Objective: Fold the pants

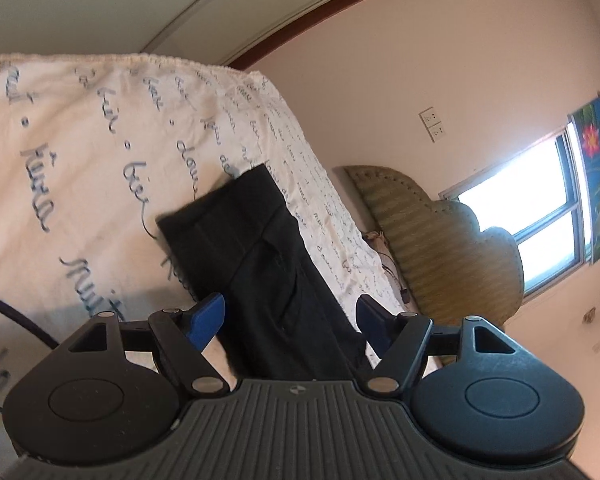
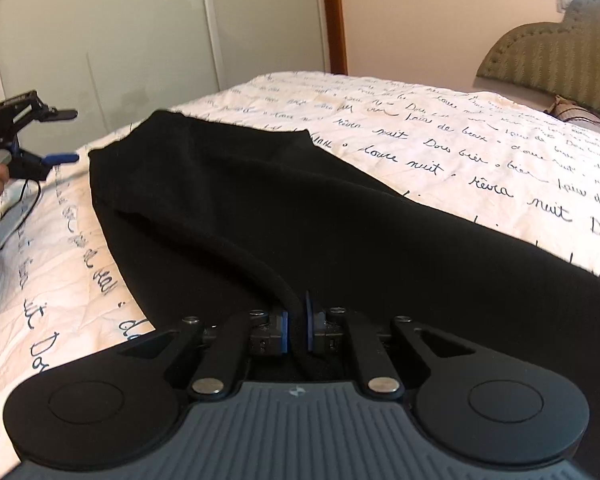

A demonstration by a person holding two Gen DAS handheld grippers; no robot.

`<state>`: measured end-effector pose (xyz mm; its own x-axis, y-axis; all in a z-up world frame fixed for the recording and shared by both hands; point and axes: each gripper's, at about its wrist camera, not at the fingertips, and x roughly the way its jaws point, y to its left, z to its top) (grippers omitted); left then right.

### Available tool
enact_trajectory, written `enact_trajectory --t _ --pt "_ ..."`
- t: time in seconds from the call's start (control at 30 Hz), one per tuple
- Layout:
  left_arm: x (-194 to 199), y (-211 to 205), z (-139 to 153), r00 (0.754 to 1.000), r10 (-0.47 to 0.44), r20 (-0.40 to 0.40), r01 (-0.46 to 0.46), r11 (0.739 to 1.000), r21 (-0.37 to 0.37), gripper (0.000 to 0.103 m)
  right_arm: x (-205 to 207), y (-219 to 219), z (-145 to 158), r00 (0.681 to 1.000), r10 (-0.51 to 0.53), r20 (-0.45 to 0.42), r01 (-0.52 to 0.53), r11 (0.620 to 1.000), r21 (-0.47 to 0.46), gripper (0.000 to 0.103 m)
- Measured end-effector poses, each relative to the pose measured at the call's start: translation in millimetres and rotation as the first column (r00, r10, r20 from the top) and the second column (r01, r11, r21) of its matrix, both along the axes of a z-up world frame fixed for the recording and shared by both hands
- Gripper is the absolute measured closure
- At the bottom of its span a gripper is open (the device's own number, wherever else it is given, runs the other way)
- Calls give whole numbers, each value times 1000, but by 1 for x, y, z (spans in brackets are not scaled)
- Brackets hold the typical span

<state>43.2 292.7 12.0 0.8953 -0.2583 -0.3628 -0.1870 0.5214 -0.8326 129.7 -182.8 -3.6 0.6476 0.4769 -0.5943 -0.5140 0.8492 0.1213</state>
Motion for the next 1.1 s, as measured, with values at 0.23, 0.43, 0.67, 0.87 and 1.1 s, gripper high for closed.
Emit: enact_trajectory --t 0.23,0.43,0.67,0.87,1.1 --pt "22 1 -13 992 74 -106 -81 995 -59 30 1 -9 -2 1000 -17 -12 18 997 74 96" --pt "30 -4 -6 991 86 -99 -90 995 -39 30 1 -8 -2 1000 -17 -18 18 996 82 96" --pt "40 -12 0 996 46 -71 -47 999 -19 30 1 -9 -3 1000 -17 -22 19 996 85 96" --pt "61 -14 -17 987 61 -147 -56 998 43 73 2 -10 -2 999 -17 -33 20 995 98 96" --pt "49 -8 30 999 12 35 -15 994 106 100 0 -8 -1 1000 -18 -25 20 997 80 96"
